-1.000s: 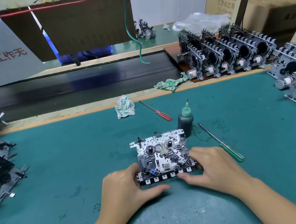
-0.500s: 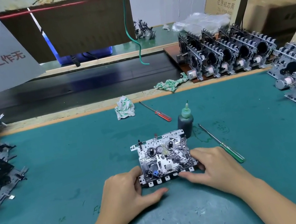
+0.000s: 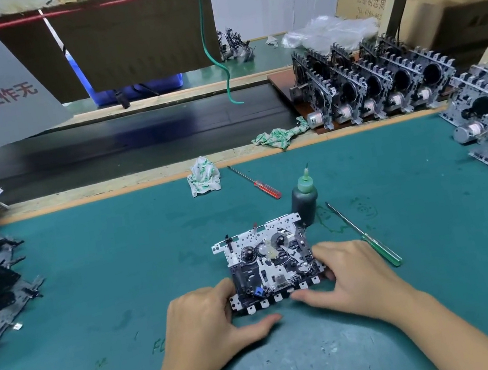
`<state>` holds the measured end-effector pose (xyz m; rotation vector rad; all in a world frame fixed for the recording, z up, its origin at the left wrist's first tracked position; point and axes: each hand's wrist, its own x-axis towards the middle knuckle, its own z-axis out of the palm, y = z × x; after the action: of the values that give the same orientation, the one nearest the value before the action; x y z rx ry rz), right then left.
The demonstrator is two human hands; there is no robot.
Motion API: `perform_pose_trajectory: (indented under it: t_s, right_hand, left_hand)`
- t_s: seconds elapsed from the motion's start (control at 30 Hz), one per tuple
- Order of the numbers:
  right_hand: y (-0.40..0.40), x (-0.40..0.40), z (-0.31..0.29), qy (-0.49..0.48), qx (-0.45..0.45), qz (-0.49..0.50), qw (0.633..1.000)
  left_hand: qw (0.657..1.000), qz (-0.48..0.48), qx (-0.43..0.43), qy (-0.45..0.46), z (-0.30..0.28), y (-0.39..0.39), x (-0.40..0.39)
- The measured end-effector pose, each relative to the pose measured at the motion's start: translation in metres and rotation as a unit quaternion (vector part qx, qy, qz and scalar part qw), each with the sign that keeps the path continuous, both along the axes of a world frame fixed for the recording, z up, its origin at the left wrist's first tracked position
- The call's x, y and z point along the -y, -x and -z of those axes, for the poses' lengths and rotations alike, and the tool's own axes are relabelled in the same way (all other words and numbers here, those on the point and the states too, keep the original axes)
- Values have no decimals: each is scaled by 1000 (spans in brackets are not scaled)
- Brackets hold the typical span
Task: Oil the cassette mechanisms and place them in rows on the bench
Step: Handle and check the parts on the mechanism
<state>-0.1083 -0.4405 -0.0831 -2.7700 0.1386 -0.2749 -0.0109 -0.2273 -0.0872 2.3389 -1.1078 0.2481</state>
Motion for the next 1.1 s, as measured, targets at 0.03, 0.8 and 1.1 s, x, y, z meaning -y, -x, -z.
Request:
perform_pose_trajectory:
  t_s: [0.03, 0.8, 1.1]
  right_hand:
    - [2, 2, -2, -5, -5, -19, 1000]
    - [1, 3, 2, 27, -32, -13, 999]
    - [3, 1, -4, 23, -20, -26, 999]
  left_hand:
    - [1000, -9, 7, 1, 0, 1, 1]
    - [999, 7, 41, 8, 5, -1, 2]
    - [990, -28, 140, -9, 9, 0, 0]
